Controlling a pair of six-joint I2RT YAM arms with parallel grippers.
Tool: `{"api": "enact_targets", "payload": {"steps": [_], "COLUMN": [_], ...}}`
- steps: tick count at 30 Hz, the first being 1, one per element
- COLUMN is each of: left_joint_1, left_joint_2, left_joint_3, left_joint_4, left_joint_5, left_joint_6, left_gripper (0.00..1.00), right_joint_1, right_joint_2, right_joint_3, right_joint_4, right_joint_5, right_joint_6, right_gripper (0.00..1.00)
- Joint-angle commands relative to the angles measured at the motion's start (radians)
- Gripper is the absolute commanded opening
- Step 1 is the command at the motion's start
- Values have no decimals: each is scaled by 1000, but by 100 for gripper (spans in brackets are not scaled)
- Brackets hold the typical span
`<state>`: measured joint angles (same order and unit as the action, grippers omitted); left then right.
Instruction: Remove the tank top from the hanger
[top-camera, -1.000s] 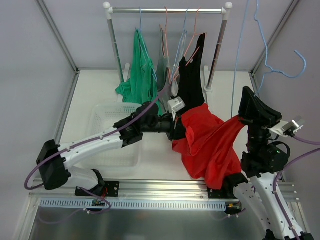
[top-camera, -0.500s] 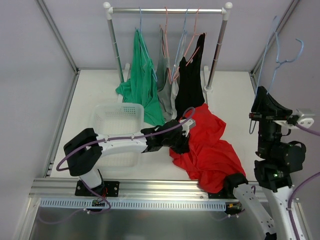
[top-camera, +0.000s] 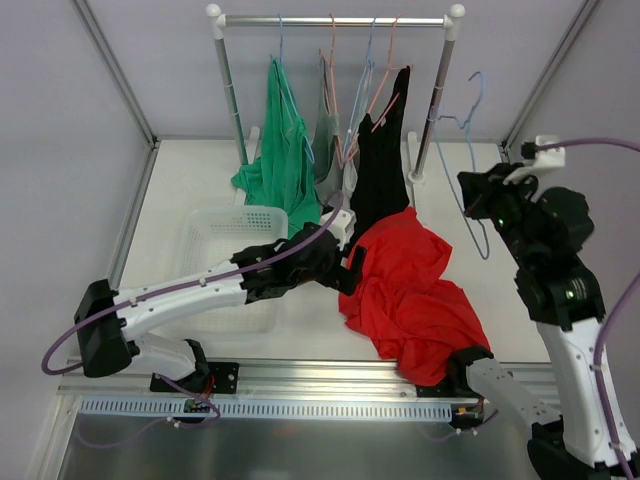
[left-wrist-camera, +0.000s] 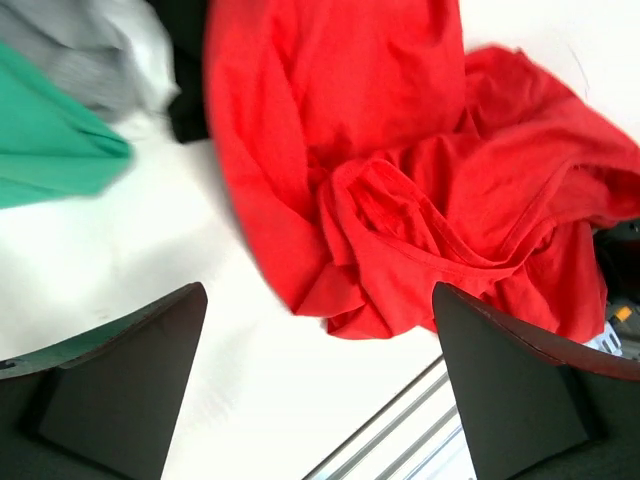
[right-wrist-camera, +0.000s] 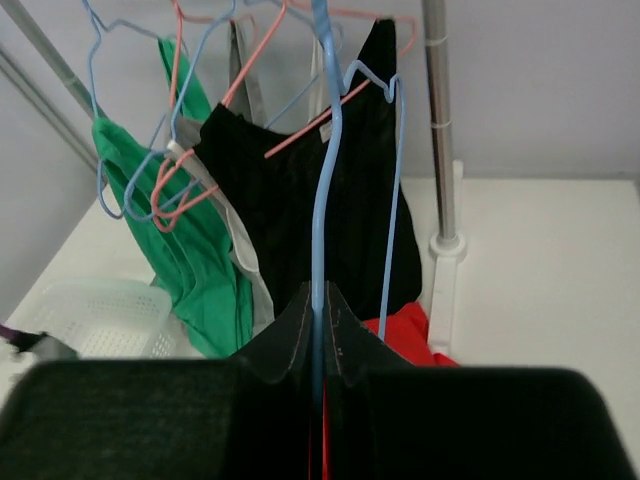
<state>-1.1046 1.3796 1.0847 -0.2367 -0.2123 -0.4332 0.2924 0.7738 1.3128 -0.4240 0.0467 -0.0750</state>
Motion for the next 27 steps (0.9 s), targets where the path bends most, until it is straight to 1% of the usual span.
{"api": "enact_targets", "payload": {"steps": [1,4,5,6,10,11,12,14,19,22,27], "left_joint_1": [8,14,18,25,51,52,54,52,54,54,54], "left_joint_2": [-105,-180,-198,-233,-323,-349,-359,-388,-429,-433,-430], "left_joint_3": [46,29,24,8,-63,-75,-100,-124,-192,-204,-197], "left_joint_4": [-160,-237,-257,-274,-289,-291,-293,-297,-300,-300,-299], "left_joint_5": [-132,-197,-232,-245,-254,-256,-254,-253,-263,-262,-260], "left_joint_6": [39,39,31,27,31,30,28,21,-13,-18,-21], "left_gripper": [99,99,98,99,99,99,99,99,99,99,99], "right_joint_1": [4,4,4,4,5,5,5,5,5,5,5], "right_joint_2": [105,185,243,267,381,424,444,473,527,567,648], "right_joint_3": [40,77,110,123,187,209,250,288,374,402,420], "right_joint_4": [45,109,122,157,238,243,249,248,249,266,344], "right_joint_5": [-102,-116,-119,-110,-61,-53,-19,-2,42,50,67], "right_joint_6": [52,55,49,46,20,5,-2,-17,-42,-68,-111], "right_gripper": [0,0,0,0,0,0,1,0,0,0,0]}}
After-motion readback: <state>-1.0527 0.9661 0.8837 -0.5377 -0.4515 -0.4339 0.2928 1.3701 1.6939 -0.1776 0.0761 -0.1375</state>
